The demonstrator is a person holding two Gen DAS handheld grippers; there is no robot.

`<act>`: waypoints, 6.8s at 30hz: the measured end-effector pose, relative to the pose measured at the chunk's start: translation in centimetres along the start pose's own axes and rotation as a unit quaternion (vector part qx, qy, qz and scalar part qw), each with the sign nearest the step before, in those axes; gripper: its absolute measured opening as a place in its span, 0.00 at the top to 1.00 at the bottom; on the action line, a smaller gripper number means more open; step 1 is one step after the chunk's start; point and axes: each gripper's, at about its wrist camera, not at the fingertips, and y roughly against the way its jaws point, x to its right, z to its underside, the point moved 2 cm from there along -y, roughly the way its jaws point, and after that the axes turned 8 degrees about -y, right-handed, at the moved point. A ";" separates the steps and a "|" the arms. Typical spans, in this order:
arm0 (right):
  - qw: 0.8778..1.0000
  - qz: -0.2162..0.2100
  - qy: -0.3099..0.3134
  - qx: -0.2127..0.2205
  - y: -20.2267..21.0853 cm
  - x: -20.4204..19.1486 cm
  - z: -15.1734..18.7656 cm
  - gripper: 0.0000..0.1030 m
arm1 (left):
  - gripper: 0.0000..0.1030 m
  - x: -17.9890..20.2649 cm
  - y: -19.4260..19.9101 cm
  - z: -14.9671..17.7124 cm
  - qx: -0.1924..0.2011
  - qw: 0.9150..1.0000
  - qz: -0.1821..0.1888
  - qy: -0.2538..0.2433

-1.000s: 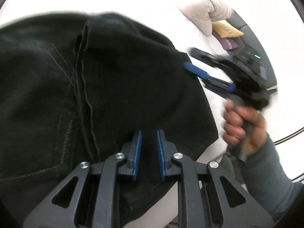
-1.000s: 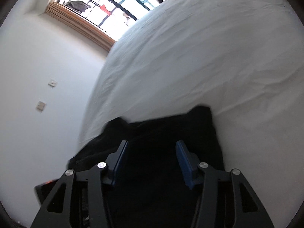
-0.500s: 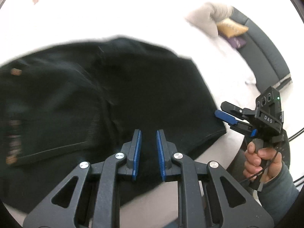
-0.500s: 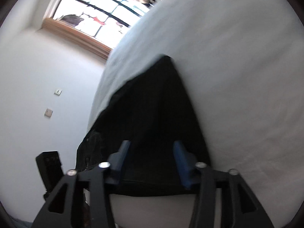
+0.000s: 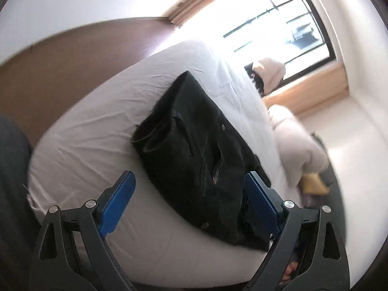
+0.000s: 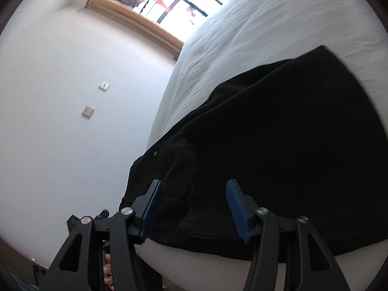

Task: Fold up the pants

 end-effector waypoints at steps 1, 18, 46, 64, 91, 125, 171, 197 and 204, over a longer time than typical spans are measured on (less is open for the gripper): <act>1.000 0.000 0.004 -0.003 -0.2 -0.4 0.1 0.44 | 0.11 -0.5 -0.5 0.2 -0.005 1.000 0.006 0.012; 1.000 0.002 0.015 -0.025 -2.3 -3.3 0.7 0.44 | 0.74 -4.2 -3.1 -1.8 0.009 0.976 0.135 0.173; 0.990 -0.004 -0.063 -0.123 -12.3 -2.5 -4.1 0.26 | 0.87 9.8 3.3 -3.9 -0.002 0.988 0.124 -0.087; 0.983 -0.150 -0.020 -0.104 0.9 -0.8 -10.1 0.07 | 0.87 29.9 -6.7 10.2 -0.150 0.912 0.161 -0.347; 0.992 0.059 0.038 -0.105 0.2 7.1 -12.1 0.82 | 0.86 36.3 -19.1 19.4 -0.220 0.844 0.080 -0.482; 0.992 0.011 -0.029 -0.121 3.9 10.3 -2.9 0.65 | 0.41 29.5 -21.7 3.4 -0.229 0.909 0.082 -0.340; 0.985 0.160 0.064 -0.024 6.2 3.7 -7.5 0.80 | 0.76 25.2 -16.8 2.8 -0.261 0.920 0.123 -0.266; 0.992 0.121 -0.028 0.028 -2.6 7.0 -13.7 0.34 | 0.11 20.0 -19.2 -11.5 -0.156 0.904 -0.095 -0.386; 0.967 0.206 0.077 0.133 6.3 0.8 -9.2 0.31 | 0.00 27.4 -3.8 -8.9 0.112 0.847 -0.163 -0.494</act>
